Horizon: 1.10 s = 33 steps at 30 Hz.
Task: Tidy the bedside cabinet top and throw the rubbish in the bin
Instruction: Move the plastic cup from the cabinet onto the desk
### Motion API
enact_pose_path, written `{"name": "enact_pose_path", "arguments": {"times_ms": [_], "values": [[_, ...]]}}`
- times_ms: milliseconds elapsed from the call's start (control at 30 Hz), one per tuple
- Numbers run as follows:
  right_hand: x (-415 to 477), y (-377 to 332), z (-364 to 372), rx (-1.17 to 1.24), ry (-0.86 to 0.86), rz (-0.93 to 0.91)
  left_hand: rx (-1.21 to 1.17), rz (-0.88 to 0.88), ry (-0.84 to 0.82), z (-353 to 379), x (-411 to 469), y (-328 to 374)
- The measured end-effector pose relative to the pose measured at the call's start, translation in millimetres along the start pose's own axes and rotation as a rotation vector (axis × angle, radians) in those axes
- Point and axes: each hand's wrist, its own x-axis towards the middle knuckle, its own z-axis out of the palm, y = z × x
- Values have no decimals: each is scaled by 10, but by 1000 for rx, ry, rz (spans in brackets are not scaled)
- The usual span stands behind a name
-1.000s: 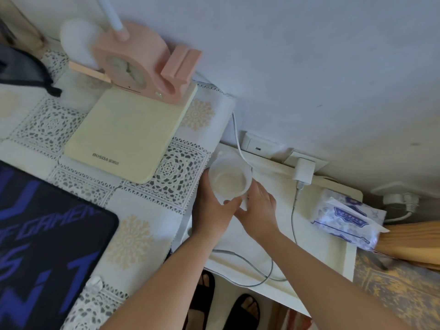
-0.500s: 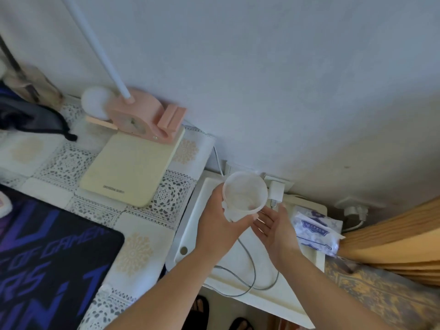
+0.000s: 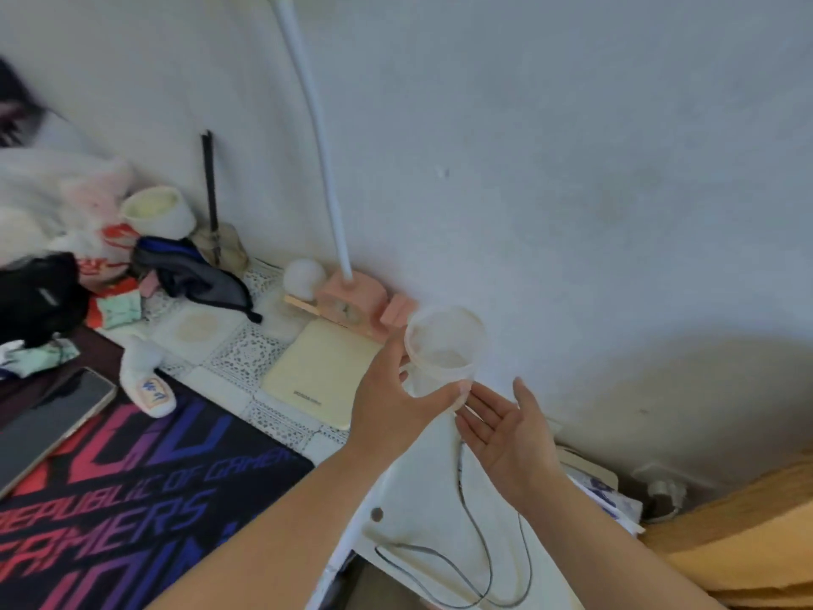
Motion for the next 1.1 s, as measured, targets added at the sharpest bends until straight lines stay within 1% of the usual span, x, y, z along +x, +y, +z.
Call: {"name": "enact_pose_path", "arguments": {"times_ms": [200,400,600,833,1100], "values": [[69,218,650,1,-76,89,10,-38,67,-676,87,-15],[163,594,1294,12,-117,147,102,-64,138,-1369,172,-182],[304,923,1737,-13,-150,191,105,-94,163,-1891,322,-405],[496,1177,2080,7,-108,172,93,-113,155,-2153,543,-718],[654,1229,2084,-45,-62,104,130,-101,224,-2144,774,-970]]}}
